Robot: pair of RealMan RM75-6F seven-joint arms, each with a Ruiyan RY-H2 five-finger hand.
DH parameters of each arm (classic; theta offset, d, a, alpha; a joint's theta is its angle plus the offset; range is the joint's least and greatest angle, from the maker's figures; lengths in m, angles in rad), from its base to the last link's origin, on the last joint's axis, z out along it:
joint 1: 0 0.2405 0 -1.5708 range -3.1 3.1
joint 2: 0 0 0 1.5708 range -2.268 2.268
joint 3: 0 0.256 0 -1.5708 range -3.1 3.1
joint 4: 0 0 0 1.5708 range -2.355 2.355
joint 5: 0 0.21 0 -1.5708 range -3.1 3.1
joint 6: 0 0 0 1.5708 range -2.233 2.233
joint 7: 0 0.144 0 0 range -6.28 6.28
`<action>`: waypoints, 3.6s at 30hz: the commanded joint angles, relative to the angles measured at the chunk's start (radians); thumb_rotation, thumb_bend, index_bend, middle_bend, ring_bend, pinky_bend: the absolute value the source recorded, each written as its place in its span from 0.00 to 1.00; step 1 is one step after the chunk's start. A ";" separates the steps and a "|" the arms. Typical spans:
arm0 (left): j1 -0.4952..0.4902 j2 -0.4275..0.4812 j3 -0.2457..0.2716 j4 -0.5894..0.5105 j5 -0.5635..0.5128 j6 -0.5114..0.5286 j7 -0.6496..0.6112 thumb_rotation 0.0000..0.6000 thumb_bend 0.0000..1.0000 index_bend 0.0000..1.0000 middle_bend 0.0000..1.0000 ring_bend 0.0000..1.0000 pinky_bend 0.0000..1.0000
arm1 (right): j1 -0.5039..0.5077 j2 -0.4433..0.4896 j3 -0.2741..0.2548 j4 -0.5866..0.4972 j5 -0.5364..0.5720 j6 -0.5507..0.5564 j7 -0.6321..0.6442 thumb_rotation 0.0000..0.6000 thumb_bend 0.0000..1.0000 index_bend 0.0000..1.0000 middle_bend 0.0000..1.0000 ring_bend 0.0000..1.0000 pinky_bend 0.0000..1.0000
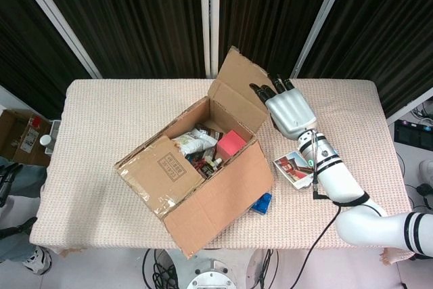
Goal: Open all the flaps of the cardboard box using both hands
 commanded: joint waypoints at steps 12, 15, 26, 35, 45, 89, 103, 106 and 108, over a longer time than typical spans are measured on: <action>-0.033 -0.001 -0.014 -0.024 0.035 -0.009 -0.017 1.00 0.08 0.05 0.08 0.05 0.20 | -0.184 0.095 0.010 -0.013 -0.225 0.047 0.182 1.00 0.87 0.00 0.02 0.00 0.00; -0.083 0.002 -0.039 -0.041 0.091 -0.013 -0.071 1.00 0.12 0.07 0.11 0.07 0.21 | -0.269 0.136 -0.006 -0.054 -0.312 0.108 0.255 1.00 0.83 0.00 0.00 0.00 0.00; -0.521 -0.092 -0.212 -0.180 0.166 -0.402 -0.114 0.91 0.06 0.19 0.22 0.13 0.23 | -0.600 0.361 -0.088 -0.129 -0.662 0.319 0.600 1.00 0.79 0.00 0.02 0.00 0.00; -0.803 -0.262 -0.289 -0.092 0.013 -0.722 -0.077 0.86 0.29 0.20 0.22 0.12 0.22 | -0.787 0.420 -0.126 -0.041 -0.840 0.497 0.778 1.00 0.90 0.00 0.02 0.00 0.00; -0.900 -0.296 -0.272 -0.016 -0.048 -0.817 0.010 0.68 0.77 0.25 0.25 0.10 0.21 | -0.848 0.371 -0.094 0.066 -0.877 0.556 0.855 1.00 0.88 0.00 0.03 0.00 0.00; -0.966 -0.098 -0.190 -0.137 -0.190 -0.910 0.110 0.70 0.76 0.30 0.52 0.10 0.20 | -0.851 0.319 0.012 0.098 -0.880 0.452 0.875 1.00 0.88 0.00 0.03 0.00 0.00; -0.867 0.121 -0.206 -0.305 -0.125 -0.774 0.053 0.70 0.76 0.17 0.55 0.12 0.20 | -0.852 0.321 0.025 0.076 -0.896 0.441 0.864 1.00 0.88 0.00 0.03 0.00 0.00; -0.835 0.162 -0.206 -0.326 -0.106 -0.732 0.023 0.69 0.76 0.17 0.55 0.12 0.20 | -0.854 0.324 0.027 0.065 -0.902 0.444 0.853 1.00 0.88 0.00 0.03 0.00 0.00; -0.816 0.183 -0.205 -0.333 -0.095 -0.710 0.002 0.69 0.76 0.17 0.55 0.12 0.20 | -0.855 0.327 0.028 0.057 -0.904 0.444 0.845 1.00 0.88 0.00 0.03 0.00 0.00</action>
